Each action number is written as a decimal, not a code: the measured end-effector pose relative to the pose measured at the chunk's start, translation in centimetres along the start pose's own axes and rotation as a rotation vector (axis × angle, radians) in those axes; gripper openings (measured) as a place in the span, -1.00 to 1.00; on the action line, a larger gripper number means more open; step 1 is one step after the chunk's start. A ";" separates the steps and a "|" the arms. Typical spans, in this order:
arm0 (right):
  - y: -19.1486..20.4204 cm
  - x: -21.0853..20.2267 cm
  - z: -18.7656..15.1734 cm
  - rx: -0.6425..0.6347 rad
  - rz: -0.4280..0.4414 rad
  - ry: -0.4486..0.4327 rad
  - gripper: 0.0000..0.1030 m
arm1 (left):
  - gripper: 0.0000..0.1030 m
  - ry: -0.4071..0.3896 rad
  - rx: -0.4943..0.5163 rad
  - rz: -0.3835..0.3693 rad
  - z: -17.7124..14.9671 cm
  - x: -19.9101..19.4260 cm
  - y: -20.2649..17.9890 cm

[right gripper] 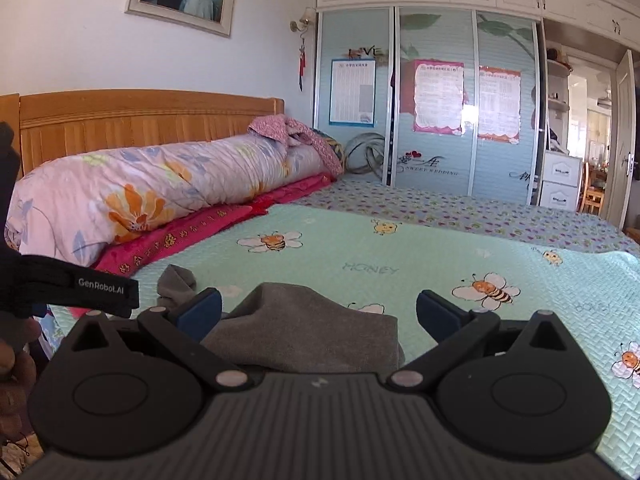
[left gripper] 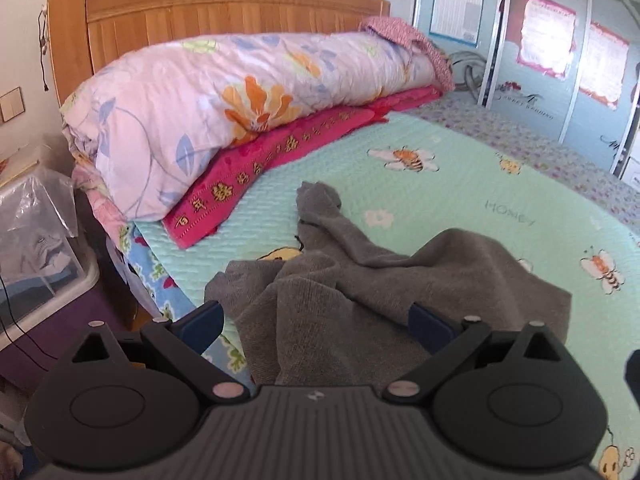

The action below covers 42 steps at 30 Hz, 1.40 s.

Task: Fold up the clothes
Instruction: 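Move both grippers toward the crumpled grey sweater on the quilt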

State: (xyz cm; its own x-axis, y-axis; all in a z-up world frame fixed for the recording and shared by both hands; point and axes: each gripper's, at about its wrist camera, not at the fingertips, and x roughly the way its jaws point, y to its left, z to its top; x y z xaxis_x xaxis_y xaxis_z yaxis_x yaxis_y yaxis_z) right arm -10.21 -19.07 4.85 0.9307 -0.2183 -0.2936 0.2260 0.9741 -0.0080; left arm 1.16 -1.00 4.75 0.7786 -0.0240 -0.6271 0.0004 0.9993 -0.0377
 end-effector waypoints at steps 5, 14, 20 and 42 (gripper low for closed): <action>0.6 -0.9 0.4 -0.013 0.001 -0.015 1.00 | 0.97 -0.011 -0.018 -0.011 0.0 -0.9 0.9; 1.1 -0.3 -0.1 -0.031 -0.003 0.012 1.00 | 0.97 0.006 -0.038 -0.006 -0.2 0.1 2.1; 1.4 4.0 -2.0 -0.034 -0.009 0.131 1.00 | 0.97 0.061 -0.023 0.044 -1.3 3.9 3.0; 3.6 15.8 -4.5 -0.033 0.040 0.405 0.98 | 0.88 0.279 -0.019 0.043 -3.9 12.3 4.1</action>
State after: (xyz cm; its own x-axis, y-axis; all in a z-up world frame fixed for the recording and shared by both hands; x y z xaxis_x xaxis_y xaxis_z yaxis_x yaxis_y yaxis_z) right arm 4.05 -18.74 -4.14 0.7482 -0.1459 -0.6472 0.1763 0.9842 -0.0180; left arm 8.33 2.67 -6.13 0.5750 0.0083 -0.8181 -0.0420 0.9989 -0.0194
